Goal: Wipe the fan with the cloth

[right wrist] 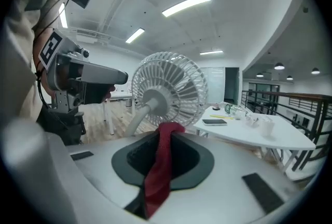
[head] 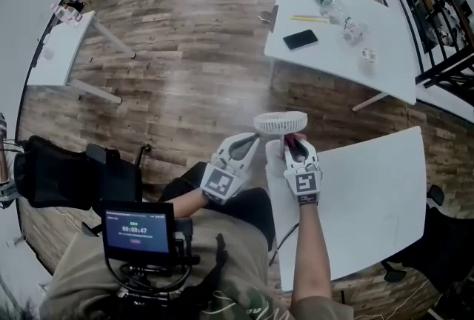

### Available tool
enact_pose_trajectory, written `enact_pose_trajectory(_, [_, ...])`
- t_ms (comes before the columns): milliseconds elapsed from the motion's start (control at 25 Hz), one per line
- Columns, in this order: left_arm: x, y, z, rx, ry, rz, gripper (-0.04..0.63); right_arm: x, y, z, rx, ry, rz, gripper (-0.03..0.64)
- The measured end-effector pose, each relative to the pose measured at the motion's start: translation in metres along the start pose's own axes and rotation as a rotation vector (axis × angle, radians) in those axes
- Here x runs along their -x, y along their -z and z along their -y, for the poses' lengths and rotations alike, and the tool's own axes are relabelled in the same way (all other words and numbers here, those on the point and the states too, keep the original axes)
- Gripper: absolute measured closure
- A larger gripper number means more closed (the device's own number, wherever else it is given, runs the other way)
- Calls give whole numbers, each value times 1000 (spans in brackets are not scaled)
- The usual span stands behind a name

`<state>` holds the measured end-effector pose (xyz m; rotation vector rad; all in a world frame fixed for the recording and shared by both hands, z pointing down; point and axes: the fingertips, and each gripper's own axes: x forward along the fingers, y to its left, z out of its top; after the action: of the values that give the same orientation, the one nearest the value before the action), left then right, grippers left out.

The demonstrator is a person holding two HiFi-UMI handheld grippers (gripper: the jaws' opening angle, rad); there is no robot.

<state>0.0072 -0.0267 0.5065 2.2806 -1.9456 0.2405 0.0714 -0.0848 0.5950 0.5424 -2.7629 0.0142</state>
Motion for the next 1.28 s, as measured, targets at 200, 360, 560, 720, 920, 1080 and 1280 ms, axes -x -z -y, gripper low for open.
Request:
enact_pose_trajectory(200, [-2, 7, 2, 3, 3, 13, 574, -12, -14, 2, -39, -38, 85, 552])
enact_pose_trajectory(360, [-7, 9, 6, 11, 1, 18, 574, -6, -20, 4, -60, -62, 115, 552])
enact_pose_trajectory(560, [-8, 6, 10, 22, 11, 8, 574, 16, -38, 12, -73, -17, 157, 554])
enact_pose_trajectory(720, [-9, 2, 12, 48, 27, -20, 574, 31, -63, 20, -51, 23, 156, 553])
enact_pose_trajectory(920, [-6, -7, 17, 50, 49, -47, 574, 37, -77, 4, -44, -2, 99, 554])
enact_pose_trajectory(1080, [-7, -14, 22, 52, 60, -58, 574, 41, -88, -4, -54, -2, 95, 553])
enact_pose_trajectory(1280, [-6, -18, 15, 77, 56, -61, 574, 39, -101, -19, -46, -8, 90, 554])
